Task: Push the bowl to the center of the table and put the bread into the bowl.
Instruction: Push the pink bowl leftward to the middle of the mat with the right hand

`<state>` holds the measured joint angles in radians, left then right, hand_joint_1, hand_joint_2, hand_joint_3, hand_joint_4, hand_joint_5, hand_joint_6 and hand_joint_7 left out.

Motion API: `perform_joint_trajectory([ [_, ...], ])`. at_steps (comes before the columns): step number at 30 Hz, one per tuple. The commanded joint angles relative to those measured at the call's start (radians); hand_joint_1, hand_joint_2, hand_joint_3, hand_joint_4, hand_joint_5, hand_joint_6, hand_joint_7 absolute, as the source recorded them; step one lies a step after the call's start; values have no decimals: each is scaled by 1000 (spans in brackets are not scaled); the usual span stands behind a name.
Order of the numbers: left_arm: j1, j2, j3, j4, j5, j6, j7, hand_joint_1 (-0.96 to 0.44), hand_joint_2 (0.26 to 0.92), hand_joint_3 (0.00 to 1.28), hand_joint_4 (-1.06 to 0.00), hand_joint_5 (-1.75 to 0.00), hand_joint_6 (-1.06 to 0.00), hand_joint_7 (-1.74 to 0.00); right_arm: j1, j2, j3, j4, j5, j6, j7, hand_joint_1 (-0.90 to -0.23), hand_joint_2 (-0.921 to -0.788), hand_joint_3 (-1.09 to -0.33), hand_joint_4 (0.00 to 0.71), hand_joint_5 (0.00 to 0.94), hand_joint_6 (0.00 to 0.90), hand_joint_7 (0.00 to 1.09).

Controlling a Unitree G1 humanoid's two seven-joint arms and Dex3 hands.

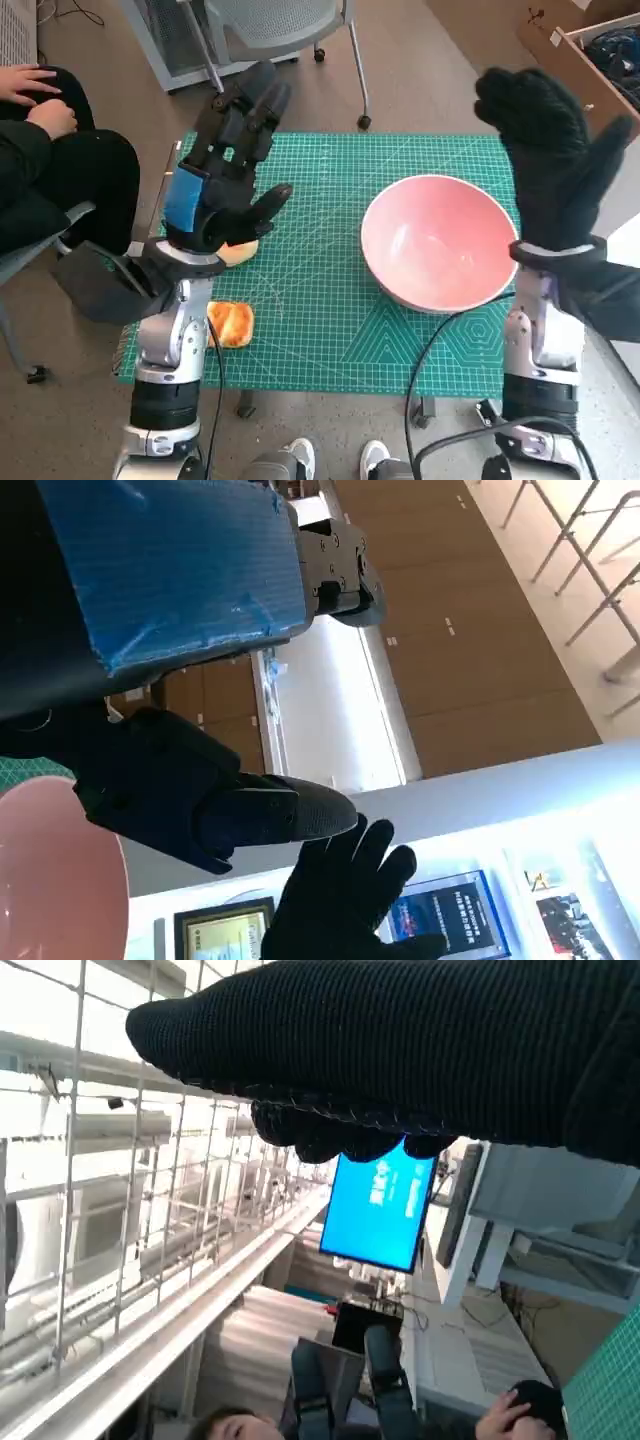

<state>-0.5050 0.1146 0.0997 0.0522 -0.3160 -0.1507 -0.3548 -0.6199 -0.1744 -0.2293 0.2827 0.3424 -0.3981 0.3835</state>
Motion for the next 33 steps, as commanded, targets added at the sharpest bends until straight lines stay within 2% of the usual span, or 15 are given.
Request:
perform_joint_trajectory([
  [1,-9,5,3,-3,2,-3,-1,-518,777,397,1,-212,1,-565,8,-39,-43,88,22,-26,27,-523,-921,-559,330,0,207,436],
  [9,-5,4,4,-4,1,-2,1,-513,777,396,1,-211,1,-564,-30,-91,-118,306,43,-106,62,-528,-921,-539,330,1,210,434],
  [16,-5,3,5,-1,-2,0,2,-508,778,396,1,-210,1,-563,-65,-119,-169,506,39,-172,35,-530,-921,-527,305,0,238,374],
  [24,-5,3,6,2,-2,-2,1,-513,778,395,1,-210,1,-562,-103,-124,-206,703,28,-216,-24,-494,-921,-554,298,0,245,347],
  [31,-4,7,8,1,-2,-1,1,-512,779,394,0,-214,1,-563,-117,-109,-222,816,29,-222,-68,-461,-921,-577,293,1,254,337],
  [33,-4,7,8,0,-2,1,1,-512,779,394,0,-215,1,-562,-119,-95,-224,841,30,-213,-84,-457,-921,-580,295,2,255,336],
])
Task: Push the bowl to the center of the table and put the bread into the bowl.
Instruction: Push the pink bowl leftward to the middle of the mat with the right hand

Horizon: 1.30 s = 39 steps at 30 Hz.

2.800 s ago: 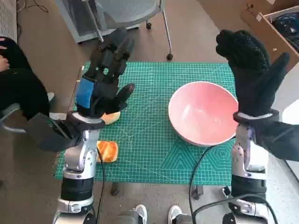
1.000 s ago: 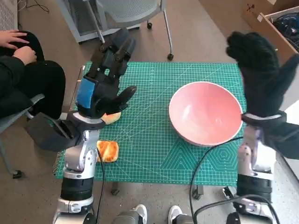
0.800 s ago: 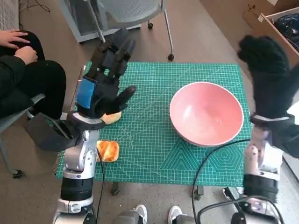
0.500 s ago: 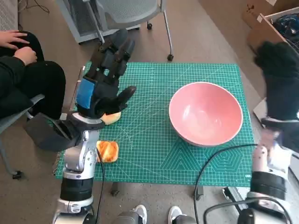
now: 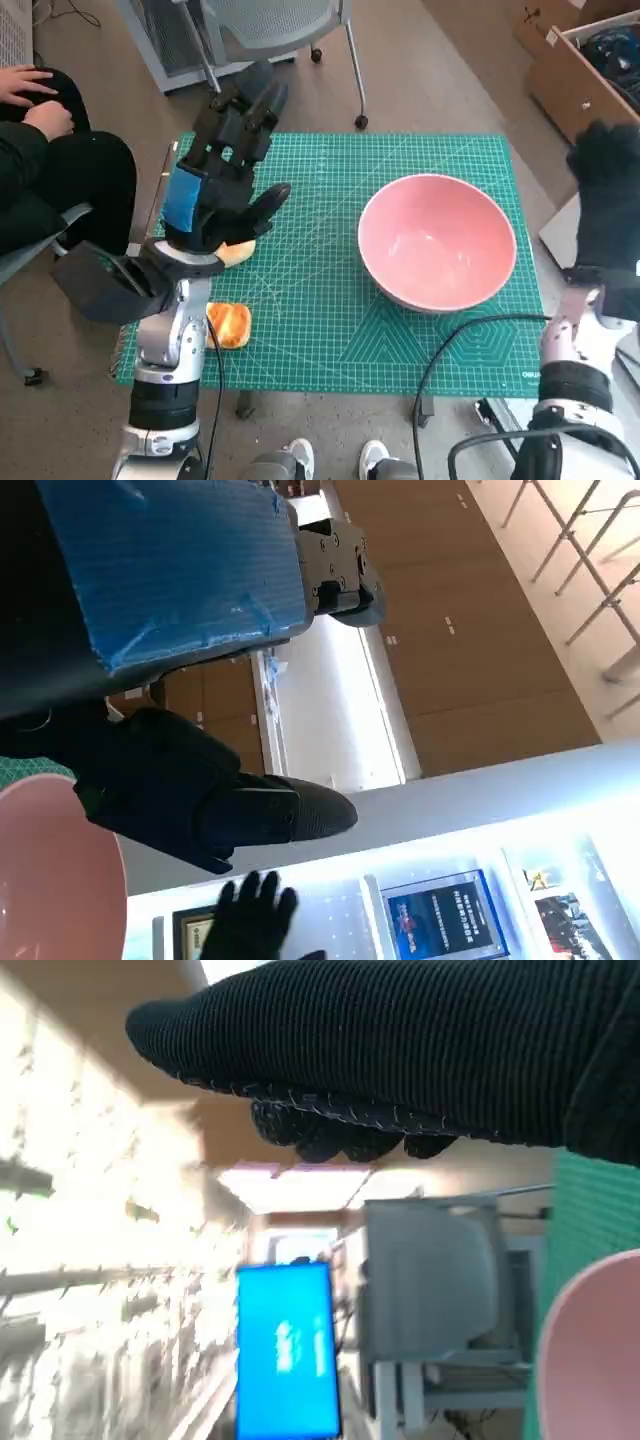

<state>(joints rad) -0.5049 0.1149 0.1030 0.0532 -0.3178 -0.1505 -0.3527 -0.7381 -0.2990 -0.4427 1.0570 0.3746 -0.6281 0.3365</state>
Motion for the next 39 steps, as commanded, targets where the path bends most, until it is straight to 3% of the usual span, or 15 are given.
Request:
perform_joint_trajectory([
  [1,-4,8,5,-2,0,2,-1,-511,779,394,0,-216,1,-562,-2,35,-10,76,-3,20,-43,-456,-921,-581,298,4,258,336],
  [8,-3,11,9,-5,-7,12,-4,-510,780,394,0,-219,1,-559,-7,69,3,127,-28,40,-86,-439,-921,-587,303,5,266,336],
  [13,3,14,11,-19,-10,26,-2,-511,780,393,0,-222,1,-557,-4,102,40,159,-75,57,-113,-428,-921,-610,297,1,256,326],
  [21,15,18,18,-48,-10,47,6,-508,781,394,1,-225,1,-559,-7,137,78,195,-117,112,-113,-426,-921,-663,272,3,240,317],
  [32,46,21,22,-98,2,58,24,-464,771,413,1,-229,1,-573,-43,202,86,212,-118,187,-122,-453,-921,-647,305,14,270,338],
  [39,59,30,24,-114,10,59,35,-434,715,521,1,-232,1,-566,-72,234,89,212,-115,214,-122,-457,-921,-634,300,8,275,342],
])
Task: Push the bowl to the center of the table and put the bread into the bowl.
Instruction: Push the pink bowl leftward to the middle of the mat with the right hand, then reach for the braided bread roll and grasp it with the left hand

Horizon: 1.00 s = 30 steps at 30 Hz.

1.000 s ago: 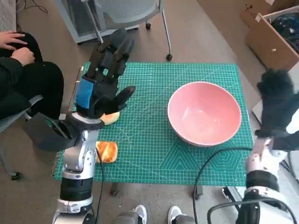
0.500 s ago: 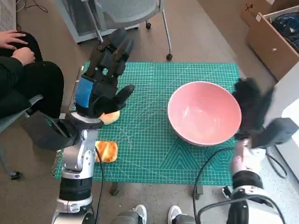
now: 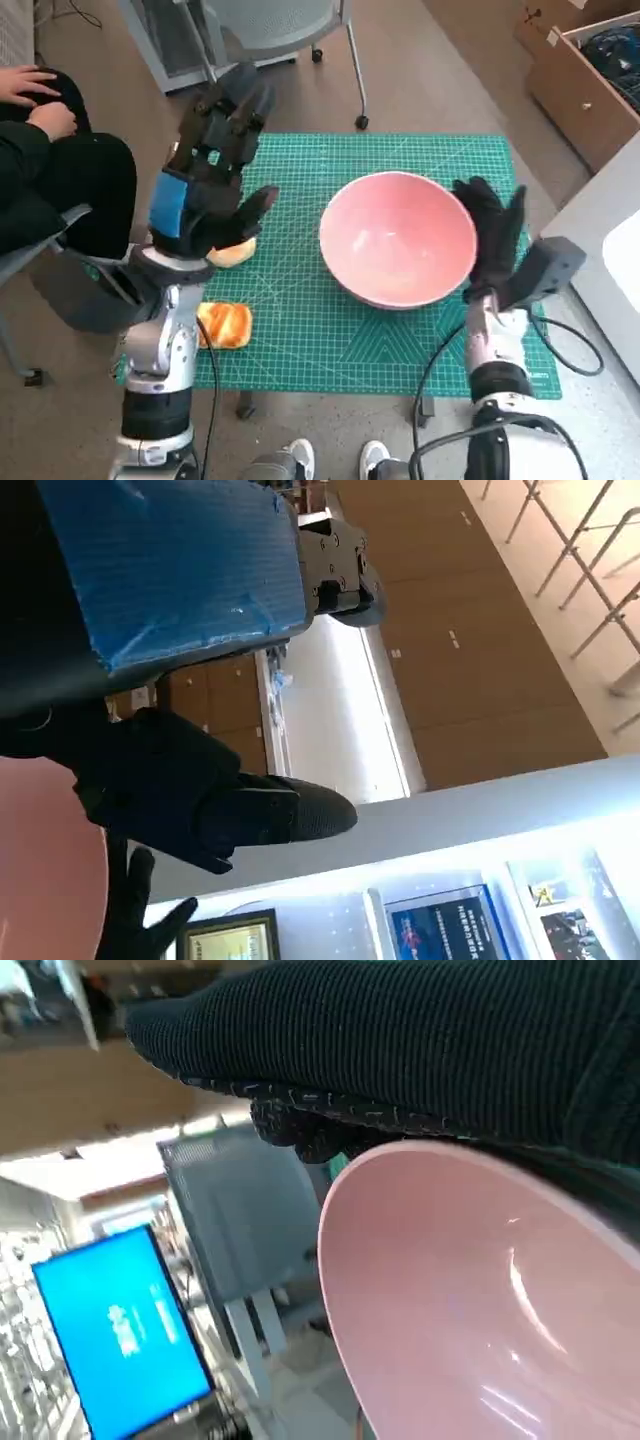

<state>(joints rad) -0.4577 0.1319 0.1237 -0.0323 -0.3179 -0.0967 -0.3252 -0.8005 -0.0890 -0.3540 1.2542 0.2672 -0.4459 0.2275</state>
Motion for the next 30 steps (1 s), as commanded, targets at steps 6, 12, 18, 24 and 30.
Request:
perform_joint_trajectory([
  [6,27,19,5,-38,15,0,19,-431,700,550,1,-236,1,-562,-33,45,8,15,-14,42,-15,-460,-921,-635,310,11,289,354],
  [12,39,24,5,-50,19,-1,31,-425,695,560,1,-240,1,-564,-48,44,17,18,-20,46,-2,-470,-921,-635,314,10,281,354],
  [18,51,25,5,-61,18,1,40,-437,692,564,1,-222,1,-582,-50,37,23,11,-24,35,9,-474,-921,-635,322,12,271,351],
  [24,57,23,5,-68,15,3,50,-439,692,560,1,-216,1,-598,-54,18,8,-10,-8,21,30,-473,-921,-637,326,12,267,351],
  [30,57,20,3,-65,18,1,58,-435,694,559,1,-220,1,-598,-66,0,-16,-43,18,6,55,-460,-921,-627,326,9,272,359],
])
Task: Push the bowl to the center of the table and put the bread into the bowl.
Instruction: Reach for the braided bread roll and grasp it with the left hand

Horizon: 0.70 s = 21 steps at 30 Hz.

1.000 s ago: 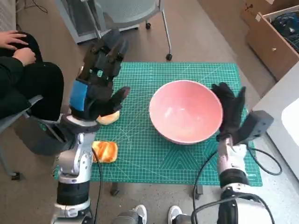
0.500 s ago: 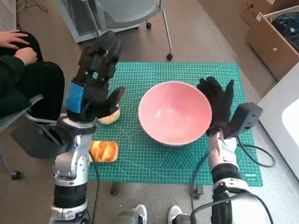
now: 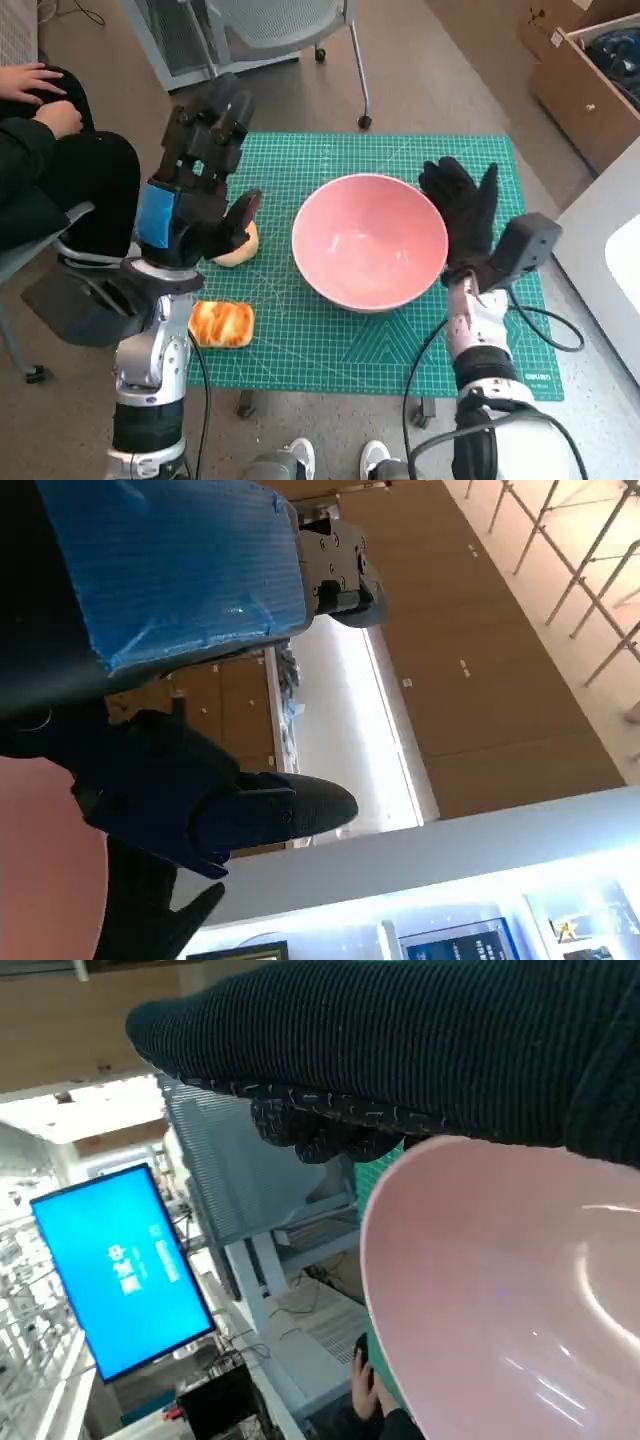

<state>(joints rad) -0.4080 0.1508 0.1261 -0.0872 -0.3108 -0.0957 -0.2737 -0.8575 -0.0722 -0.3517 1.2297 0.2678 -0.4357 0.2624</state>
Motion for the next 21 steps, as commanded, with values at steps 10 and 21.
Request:
perform_joint_trajectory([
  [10,5,-11,-12,0,24,-17,15,-426,693,559,1,-219,1,-588,1,-64,-8,-172,6,-166,50,-459,-921,-596,328,6,284,374],
  [21,-8,-19,-14,12,20,-20,2,-425,688,573,1,-185,1,-561,87,-67,57,-484,18,-270,112,-471,-921,-621,321,3,215,474],
])
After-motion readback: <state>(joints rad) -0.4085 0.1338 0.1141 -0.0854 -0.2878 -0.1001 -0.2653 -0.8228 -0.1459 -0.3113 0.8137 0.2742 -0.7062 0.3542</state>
